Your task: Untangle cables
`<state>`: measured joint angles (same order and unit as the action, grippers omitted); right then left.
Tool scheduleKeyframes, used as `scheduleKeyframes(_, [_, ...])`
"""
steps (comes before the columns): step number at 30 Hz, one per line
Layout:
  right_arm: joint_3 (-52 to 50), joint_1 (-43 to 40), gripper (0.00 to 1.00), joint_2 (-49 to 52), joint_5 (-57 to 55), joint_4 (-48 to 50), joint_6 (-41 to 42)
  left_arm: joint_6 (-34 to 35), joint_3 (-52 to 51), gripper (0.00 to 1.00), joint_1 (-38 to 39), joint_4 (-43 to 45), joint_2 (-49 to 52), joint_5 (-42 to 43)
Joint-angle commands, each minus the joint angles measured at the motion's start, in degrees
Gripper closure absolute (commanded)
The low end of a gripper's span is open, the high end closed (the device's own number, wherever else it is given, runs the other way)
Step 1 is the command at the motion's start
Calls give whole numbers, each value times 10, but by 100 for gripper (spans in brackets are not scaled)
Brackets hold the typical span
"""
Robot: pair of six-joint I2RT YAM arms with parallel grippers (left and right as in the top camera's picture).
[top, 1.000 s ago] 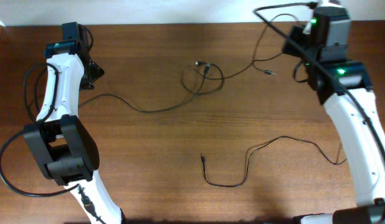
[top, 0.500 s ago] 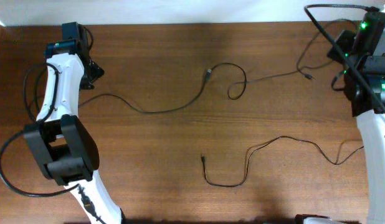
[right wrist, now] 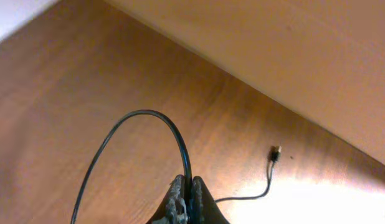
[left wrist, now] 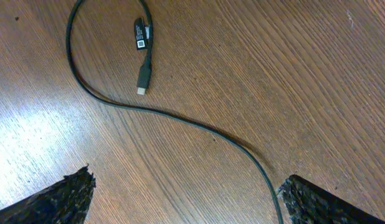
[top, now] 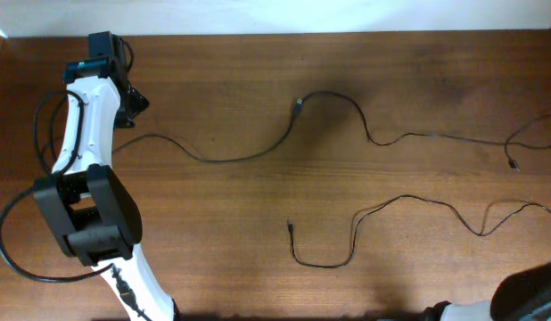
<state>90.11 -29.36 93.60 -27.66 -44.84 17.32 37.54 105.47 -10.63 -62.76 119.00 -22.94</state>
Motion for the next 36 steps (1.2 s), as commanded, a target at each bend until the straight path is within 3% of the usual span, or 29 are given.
scheduleKeyframes(1, [1, -31, 96, 37, 29, -2, -32, 6, -2, 1, 0, 0, -14, -2])
scheduleKeyframes(3, [1, -52, 96, 62, 168, -3, -81, 6, -2, 1, 0, 0, -14, -2])
scheduleKeyframes(6, [1, -72, 96, 71, 287, -13, -83, 6, -2, 1, 0, 0, -14, -2])
scheduleKeyframes(11, [1, -78, 96, 71, 322, -20, -85, 6, -2, 1, 0, 0, -14, -2])
scheduleKeyframes(14, [1, -78, 96, 71, 430, -5, -204, 6, -2, 1, 0, 0, -14, -2])
scheduleKeyframes(16, [1, -78, 96, 71, 451, 10, -203, 6, -2, 1, 0, 0, -14, -2])
scheduleKeyframes(18, [1, -82, 96, 71, 321, 5, 54, 6, -2, 1, 0, -1, -14, -2])
scheduleKeyframes(21, [1, -82, 96, 71, 278, -37, 160, 6, -2, 1, 0, 0, -14, -2])
scheduleKeyframes(25, [1, -87, 96, 72, 204, -93, 210, 6, -2, 1, 0, 0, -14, -2])
scheduleKeyframes(26, [1, -89, 90, 72, 203, -97, 188, 6, -2, 1, 0, 0, -14, -2])
scheduleKeyframes(27, [1, -89, 72, 72, 203, -99, 163, 6, -2, 1, 0, 0, -14, -2])
scheduleKeyframes(28, [1, -89, 40, 72, 203, -103, 142, 6, -2, 1, 0, 0, -14, -2])
scheduleKeyframes(29, [1, -89, 16, 72, 203, -108, 115, 6, -2, 1, 0, 0, -14, -2])
scheduleKeyframes(31, [1, -89, 0, 72, 178, -123, 99, 6, -2, 1, 0, 0, -14, -2])
scheduleKeyframes(34, [1, -89, 1, 72, 203, -112, 87, 6, -2, 1, 0, 0, -14, -2])
scheduleKeyframes(36, [0, -88, 1, 72, 323, -90, -9, 6, -2, 1, 0, 0, -14, -2])
